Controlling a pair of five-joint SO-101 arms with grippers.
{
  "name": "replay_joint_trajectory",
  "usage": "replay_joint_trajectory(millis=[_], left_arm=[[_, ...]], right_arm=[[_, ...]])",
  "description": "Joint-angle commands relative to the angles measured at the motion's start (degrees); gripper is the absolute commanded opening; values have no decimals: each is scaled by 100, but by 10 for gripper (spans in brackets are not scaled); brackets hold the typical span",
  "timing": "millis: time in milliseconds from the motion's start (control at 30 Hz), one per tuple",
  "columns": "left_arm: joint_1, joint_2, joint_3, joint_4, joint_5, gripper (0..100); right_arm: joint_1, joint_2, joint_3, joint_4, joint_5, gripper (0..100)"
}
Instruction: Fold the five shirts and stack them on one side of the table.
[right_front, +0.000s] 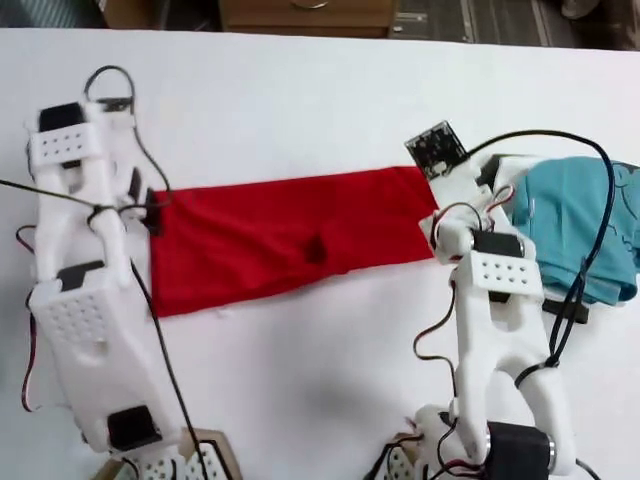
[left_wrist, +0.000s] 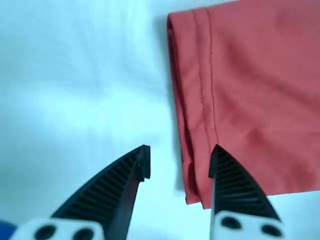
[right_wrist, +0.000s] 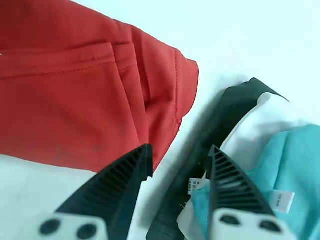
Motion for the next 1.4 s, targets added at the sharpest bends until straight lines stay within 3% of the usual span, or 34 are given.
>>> replay_joint_trajectory(millis=[0,567,733,867,933,967,1367], left_arm=[[62,132,-31,-70,9,219],[167,1776,-1182,79,9,219],[149,2119,-1138,114,-316,219],[35,2154,-1165,141,-343,151],[-62,2198,-1156,141,-343,26],[-132,2207,-1138,141,-343,9],[-1398,1864,-1332,149,-897,21]], right_arm=[[-22,-286,-26,-75,-53,183],[-22,-286,0,-75,-53,180],[-22,-286,0,-75,-53,180],[-22,-286,0,-75,-53,180],[-22,-286,0,-75,-53,180],[-22,-286,0,-75,-53,180],[-22,-286,0,-75,-53,180]])
